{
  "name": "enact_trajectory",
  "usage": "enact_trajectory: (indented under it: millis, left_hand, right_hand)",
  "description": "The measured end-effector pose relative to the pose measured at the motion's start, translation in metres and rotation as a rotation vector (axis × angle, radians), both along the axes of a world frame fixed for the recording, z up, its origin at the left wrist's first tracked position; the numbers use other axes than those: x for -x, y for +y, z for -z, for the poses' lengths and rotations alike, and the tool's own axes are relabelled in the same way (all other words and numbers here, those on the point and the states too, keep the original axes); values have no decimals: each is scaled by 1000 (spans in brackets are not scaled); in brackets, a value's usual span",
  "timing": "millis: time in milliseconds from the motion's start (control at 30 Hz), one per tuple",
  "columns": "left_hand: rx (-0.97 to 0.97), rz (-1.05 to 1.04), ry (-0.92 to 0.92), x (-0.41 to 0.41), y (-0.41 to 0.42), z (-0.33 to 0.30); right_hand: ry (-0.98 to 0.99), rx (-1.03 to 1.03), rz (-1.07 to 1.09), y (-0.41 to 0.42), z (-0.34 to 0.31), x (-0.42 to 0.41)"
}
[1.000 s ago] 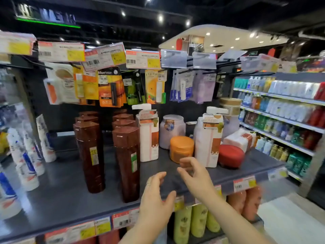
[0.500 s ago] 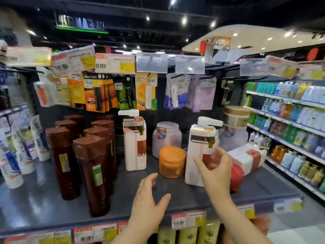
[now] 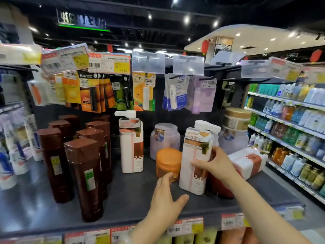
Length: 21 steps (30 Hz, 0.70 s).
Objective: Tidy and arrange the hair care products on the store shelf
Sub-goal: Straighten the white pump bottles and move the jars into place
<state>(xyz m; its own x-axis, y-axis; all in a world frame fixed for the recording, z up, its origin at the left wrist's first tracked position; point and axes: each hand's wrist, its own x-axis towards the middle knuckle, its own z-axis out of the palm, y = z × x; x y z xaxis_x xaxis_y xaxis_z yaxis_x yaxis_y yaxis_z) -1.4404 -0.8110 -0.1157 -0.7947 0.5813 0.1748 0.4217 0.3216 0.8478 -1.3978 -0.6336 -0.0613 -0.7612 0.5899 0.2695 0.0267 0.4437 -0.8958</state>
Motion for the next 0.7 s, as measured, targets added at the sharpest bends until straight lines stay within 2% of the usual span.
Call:
enact_trajectory:
  millis: [167,367,700]
  left_hand:
    - [-23,22,-9,3,4,-5]
    - [-139,23,-127,-4,-12,-6]
    - [-256,-303,-99,35,-45,4]
  right_hand:
    - [-22,-1,-2,-12,4,-10]
    - [-95,33,-251,-38,6,-18]
    - [-85,8,-473,-89,5,63]
